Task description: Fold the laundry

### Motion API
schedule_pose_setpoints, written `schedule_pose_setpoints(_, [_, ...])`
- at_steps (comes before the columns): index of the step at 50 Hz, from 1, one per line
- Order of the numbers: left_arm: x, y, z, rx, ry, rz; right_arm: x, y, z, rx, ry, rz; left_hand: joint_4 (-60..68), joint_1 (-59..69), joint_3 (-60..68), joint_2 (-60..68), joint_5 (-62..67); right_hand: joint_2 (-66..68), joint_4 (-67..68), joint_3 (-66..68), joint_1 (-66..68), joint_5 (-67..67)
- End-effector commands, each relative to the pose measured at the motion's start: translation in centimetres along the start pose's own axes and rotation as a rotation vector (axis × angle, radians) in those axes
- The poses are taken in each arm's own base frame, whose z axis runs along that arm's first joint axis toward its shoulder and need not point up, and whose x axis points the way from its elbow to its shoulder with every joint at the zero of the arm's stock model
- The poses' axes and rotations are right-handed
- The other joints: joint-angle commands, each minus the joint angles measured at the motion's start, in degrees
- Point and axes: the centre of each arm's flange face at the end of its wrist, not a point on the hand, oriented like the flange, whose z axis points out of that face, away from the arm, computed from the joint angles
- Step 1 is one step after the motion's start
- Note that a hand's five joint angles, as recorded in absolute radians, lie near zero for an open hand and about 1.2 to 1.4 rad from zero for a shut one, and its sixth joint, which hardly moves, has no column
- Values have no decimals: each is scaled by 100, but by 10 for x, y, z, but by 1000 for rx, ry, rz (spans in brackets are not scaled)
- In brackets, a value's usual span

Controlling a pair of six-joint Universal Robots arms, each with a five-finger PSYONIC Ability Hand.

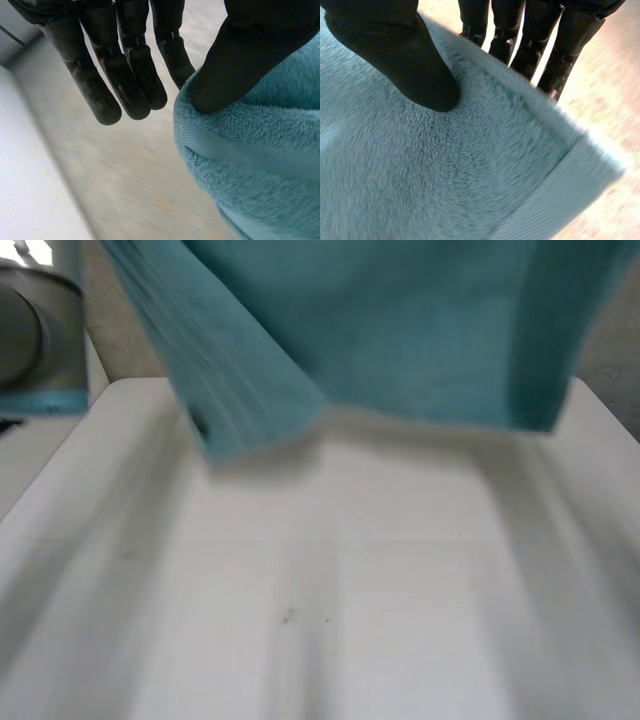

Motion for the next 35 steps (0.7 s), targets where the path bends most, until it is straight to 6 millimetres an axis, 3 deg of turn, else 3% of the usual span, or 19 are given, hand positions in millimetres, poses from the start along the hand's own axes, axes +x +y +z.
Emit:
schedule_pose_setpoints(1, [-13, -4, -12, -11, -30, 11, -6, 9, -19, -36, -18, 9, 1148, 1609, 1155, 1122, 1452, 1236, 1174, 1228, 2373, 1395])
schedule_pose_setpoints(3, [-3, 18, -41, -116, 19, 17, -23, 31, -39, -120, -79, 27, 1148, 1609, 1155, 1122, 1452, 1236, 1174, 1228, 2373, 1395])
schedule_pose_setpoints(4, [-3, 18, -41, -117, 19, 17, -23, 31, -39, -121, -79, 27, 1148, 1609, 1155, 1122, 1452, 1236, 1174, 1228, 2373, 1395])
schedule_pose_setpoints(5, [1, 26, -56, -170, 41, 16, -31, 40, -50, -160, -117, 43, 1148, 1609, 1155, 1122, 1452, 1236, 1174, 1228, 2373, 1395])
schedule_pose_setpoints(6, [1, 27, -57, -171, 41, 16, -39, 50, -63, -202, -158, 55, 1148, 1609, 1155, 1122, 1452, 1236, 1174, 1228, 2373, 1395])
schedule_pose_setpoints(8, [5, 39, -90, -275, 86, 20, -46, 62, -77, -250, -204, 68, 1148, 1609, 1155, 1122, 1452, 1236, 1174, 1228, 2373, 1395])
schedule_pose_setpoints(9, [5, 40, -91, -275, 86, 20, -46, 62, -77, -250, -205, 68, 1148, 1609, 1155, 1122, 1452, 1236, 1174, 1228, 2373, 1395])
schedule_pose_setpoints(11, [7, 59, -130, -397, 131, 34, -61, 88, -110, -360, -292, 101, 1148, 1609, 1155, 1122, 1452, 1236, 1174, 1228, 2373, 1395])
schedule_pose_setpoints(12, [7, 59, -130, -398, 131, 34, -61, 88, -110, -360, -292, 101, 1148, 1609, 1155, 1122, 1452, 1236, 1174, 1228, 2373, 1395])
schedule_pose_setpoints(13, [8, 69, -149, -457, 151, 38, -70, 98, -127, -408, -337, 117, 1148, 1609, 1155, 1122, 1452, 1236, 1174, 1228, 2373, 1395])
schedule_pose_setpoints(14, [8, 69, -149, -458, 151, 38, -77, 107, -144, -458, -376, 136, 1148, 1609, 1155, 1122, 1452, 1236, 1174, 1228, 2373, 1395])
schedule_pose_setpoints(15, [8, 75, -166, -511, 171, 44, -77, 107, -144, -458, -377, 137, 1148, 1609, 1155, 1122, 1452, 1236, 1174, 1228, 2373, 1395])
schedule_pose_setpoints(16, [10, 82, -181, -558, 189, 49, -83, 114, -160, -503, -406, 152, 1148, 1609, 1155, 1122, 1452, 1236, 1174, 1228, 2373, 1395])
schedule_pose_setpoints(17, [10, 82, -181, -559, 189, 49, -83, 114, -160, -504, -407, 152, 1148, 1609, 1155, 1122, 1452, 1236, 1174, 1228, 2373, 1395])
schedule_pose_setpoints(19, [13, 89, -205, -628, 224, 57, -92, 125, -187, -580, -455, 173, 1148, 1609, 1155, 1122, 1452, 1236, 1174, 1228, 2373, 1395])
schedule_pose_setpoints(22, [15, 93, -216, -667, 240, 56, -97, 132, -205, -639, -474, 189, 1148, 1609, 1155, 1122, 1452, 1236, 1174, 1228, 2373, 1395])
schedule_pose_setpoints(27, [19, 103, -262, -902, 353, 70, -87, 142, -213, -688, -439, 184, 1148, 1609, 1155, 1122, 1452, 1236, 1174, 1228, 2373, 1395])
schedule_pose_setpoints(33, [16, 98, -288, -1072, 429, 72, -71, 140, -210, -686, -395, 170, 1148, 1609, 1155, 1122, 1452, 1236, 1174, 1228, 2373, 1395])
schedule_pose_setpoints(35, [12, 84, -297, -1136, 466, 67, -70, 140, -211, -687, -390, 169, 1148, 1609, 1155, 1122, 1452, 1236, 1174, 1228, 2373, 1395])
